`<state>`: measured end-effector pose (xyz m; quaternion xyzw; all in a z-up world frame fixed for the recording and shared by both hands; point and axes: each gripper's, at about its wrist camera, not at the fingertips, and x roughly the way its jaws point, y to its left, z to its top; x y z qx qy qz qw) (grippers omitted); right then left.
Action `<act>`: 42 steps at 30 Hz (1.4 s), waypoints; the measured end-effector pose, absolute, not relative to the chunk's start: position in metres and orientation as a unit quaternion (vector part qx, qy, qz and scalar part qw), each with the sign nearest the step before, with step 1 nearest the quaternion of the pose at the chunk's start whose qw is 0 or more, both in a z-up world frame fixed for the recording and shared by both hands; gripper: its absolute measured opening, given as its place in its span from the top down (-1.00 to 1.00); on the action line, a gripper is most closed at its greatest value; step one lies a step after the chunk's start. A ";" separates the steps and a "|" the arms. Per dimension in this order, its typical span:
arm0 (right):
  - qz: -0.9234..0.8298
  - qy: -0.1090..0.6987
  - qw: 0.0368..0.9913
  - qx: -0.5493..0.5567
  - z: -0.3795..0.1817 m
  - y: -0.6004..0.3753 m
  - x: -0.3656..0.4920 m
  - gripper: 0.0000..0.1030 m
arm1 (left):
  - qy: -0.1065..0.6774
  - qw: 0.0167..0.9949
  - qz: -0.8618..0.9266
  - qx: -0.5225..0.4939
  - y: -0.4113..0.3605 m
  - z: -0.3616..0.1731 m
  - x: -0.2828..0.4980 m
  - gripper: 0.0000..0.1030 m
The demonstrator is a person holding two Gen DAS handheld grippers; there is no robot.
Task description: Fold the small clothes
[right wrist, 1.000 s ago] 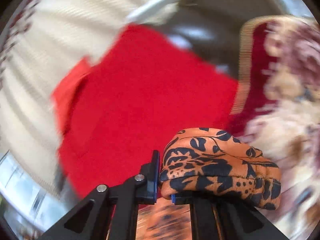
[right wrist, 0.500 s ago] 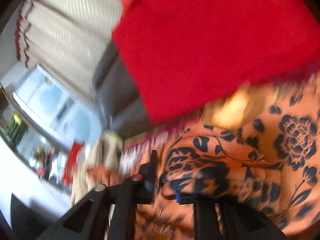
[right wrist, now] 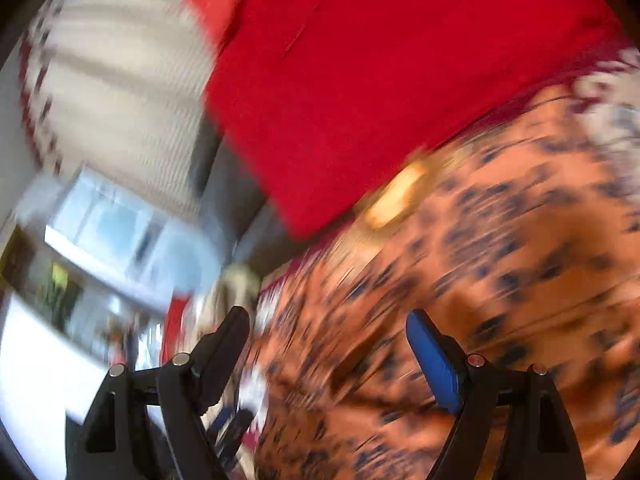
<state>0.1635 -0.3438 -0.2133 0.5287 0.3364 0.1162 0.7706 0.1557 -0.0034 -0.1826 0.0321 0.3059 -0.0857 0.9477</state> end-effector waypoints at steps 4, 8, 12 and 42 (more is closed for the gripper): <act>0.043 0.340 0.741 0.577 -0.251 -0.388 0.154 -0.34 | 0.302 0.942 -0.114 0.093 -0.056 -0.182 0.152 -1.00; 0.019 0.349 0.729 0.589 -0.263 -0.406 0.157 -0.10 | 0.337 0.923 -0.123 0.140 -0.099 -0.203 0.163 -1.00; 0.026 0.362 0.723 0.588 -0.266 -0.412 0.159 -0.10 | 0.353 0.914 -0.100 0.171 -0.119 -0.217 0.190 -1.00; 0.087 0.383 0.793 0.465 -0.226 -0.334 0.190 -0.10 | 0.411 0.890 0.137 -0.141 0.275 -0.133 0.232 -1.00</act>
